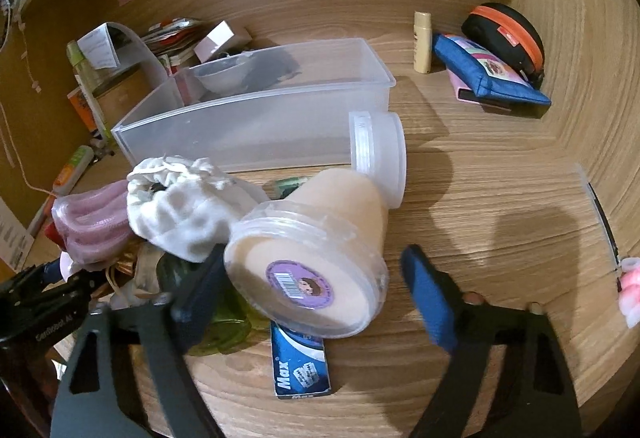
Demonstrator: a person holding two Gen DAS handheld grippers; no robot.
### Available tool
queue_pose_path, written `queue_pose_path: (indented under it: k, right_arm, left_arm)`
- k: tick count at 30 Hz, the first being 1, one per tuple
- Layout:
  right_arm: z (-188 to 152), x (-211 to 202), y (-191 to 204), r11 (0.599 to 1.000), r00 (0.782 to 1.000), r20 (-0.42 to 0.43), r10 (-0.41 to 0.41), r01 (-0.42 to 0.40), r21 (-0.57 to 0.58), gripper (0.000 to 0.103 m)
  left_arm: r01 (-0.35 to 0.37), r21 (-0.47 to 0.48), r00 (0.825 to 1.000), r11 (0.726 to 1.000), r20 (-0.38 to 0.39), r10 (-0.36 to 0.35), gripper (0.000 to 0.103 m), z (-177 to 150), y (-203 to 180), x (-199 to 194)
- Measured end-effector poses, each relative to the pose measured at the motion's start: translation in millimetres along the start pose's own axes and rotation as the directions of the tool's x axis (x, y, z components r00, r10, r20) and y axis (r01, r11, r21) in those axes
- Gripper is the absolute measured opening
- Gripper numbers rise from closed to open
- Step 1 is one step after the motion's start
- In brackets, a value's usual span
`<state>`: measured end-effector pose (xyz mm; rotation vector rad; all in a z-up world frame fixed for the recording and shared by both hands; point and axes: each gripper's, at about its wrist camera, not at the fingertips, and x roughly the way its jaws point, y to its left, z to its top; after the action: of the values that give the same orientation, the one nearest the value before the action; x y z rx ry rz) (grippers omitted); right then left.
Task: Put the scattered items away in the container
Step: 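Grasp the pink round box with the left gripper while the right gripper grasps the cream purple-label tub, then lift both held containers and carry them over the clear plastic bin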
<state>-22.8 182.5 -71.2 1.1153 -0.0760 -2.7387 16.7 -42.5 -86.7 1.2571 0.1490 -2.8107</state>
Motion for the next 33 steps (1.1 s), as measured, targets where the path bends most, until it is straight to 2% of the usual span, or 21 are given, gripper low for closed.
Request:
queue_pose_path:
  k: [4, 19, 33]
  right_arm:
    - [-1.5, -4.2, 1.7, 1.0, 1.0, 0.011, -0.007, 0.008, -0.017, 0.068]
    - [2.8, -24.1, -9.0, 0.999, 0.998, 0.051, 0.045, -0.047, 0.021, 0.066]
    - [15.9, -42.7, -17.8, 0.999, 0.992, 0.117, 0.042, -0.045, 0.025, 0.065]
  left_arm:
    - [0.002, -0.021, 1.0, 1.0, -0.004, -0.002, 0.063, -0.8, 6.6, -2.9]
    - [-0.043, -0.064, 0.996, 0.997, 0.079, 0.048, 0.063, 6.1, 28.1, -38.3]
    - [-0.004, -0.055, 0.982, 0.998, 0.189, 0.014, 0.063, 32.9, 17.7, -71.3]
